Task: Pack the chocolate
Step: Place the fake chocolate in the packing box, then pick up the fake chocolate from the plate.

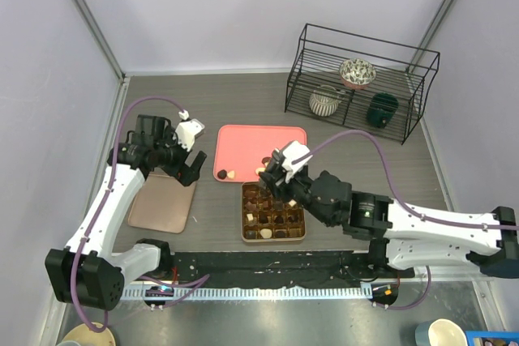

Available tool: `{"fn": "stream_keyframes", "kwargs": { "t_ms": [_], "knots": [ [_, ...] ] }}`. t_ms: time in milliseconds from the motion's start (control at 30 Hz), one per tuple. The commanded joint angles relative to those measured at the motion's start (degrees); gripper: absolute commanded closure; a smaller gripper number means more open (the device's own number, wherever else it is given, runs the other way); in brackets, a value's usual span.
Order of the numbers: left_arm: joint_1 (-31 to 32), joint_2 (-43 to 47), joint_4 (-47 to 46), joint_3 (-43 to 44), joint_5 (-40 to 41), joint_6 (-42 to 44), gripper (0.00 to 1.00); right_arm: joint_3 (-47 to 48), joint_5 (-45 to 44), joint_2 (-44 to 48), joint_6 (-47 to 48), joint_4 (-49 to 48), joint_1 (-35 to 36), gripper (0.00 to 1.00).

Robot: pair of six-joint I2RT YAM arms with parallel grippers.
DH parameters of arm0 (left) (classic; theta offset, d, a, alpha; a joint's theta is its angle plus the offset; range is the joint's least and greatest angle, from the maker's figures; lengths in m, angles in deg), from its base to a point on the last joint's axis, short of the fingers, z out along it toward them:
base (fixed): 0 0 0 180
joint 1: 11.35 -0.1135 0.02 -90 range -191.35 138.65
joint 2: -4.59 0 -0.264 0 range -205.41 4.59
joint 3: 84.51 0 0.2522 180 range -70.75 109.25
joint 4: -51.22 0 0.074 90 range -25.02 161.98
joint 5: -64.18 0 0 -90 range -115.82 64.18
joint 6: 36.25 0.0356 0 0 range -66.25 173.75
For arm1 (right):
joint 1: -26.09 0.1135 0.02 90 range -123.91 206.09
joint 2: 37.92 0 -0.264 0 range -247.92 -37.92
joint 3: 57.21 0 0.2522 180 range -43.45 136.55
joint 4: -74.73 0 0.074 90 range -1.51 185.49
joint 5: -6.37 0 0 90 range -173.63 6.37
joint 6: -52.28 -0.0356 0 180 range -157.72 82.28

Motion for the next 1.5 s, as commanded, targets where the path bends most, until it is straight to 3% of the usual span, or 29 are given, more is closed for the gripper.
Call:
{"fn": "stream_keyframes", "kwargs": {
  "t_ms": [0,167,333,567,833,1467],
  "knots": [
    [-0.36,0.78,-0.93,1.98,-0.59,-1.13,0.0,3.82,2.96,-6.46,6.07,-15.24,-5.48,0.61],
    [-0.45,-0.28,-1.99,2.07,0.2,-1.66,0.0,6.72,13.96,-17.35,5.35,-23.87,-14.89,0.6],
    [-0.97,-0.63,-2.6,2.07,1.34,-1.93,0.0,11.29,18.45,-30.08,4.22,-30.9,-18.24,0.6],
    [-4.22,-1.33,-2.34,2.51,1.69,-1.49,0.0,14.02,21.09,-39.77,1.23,-36.97,-19.74,0.57],
    [-7.04,-1.68,-1.9,1.99,0.29,-0.17,0.0,13.05,21.09,-41.98,0.52,-38.3,-19.91,0.52],
    [-8.18,-0.45,-0.58,1.99,-0.94,0.45,0.0,10.68,19.07,-44.44,1.14,-37.95,-20.53,0.53]
  ]
}}
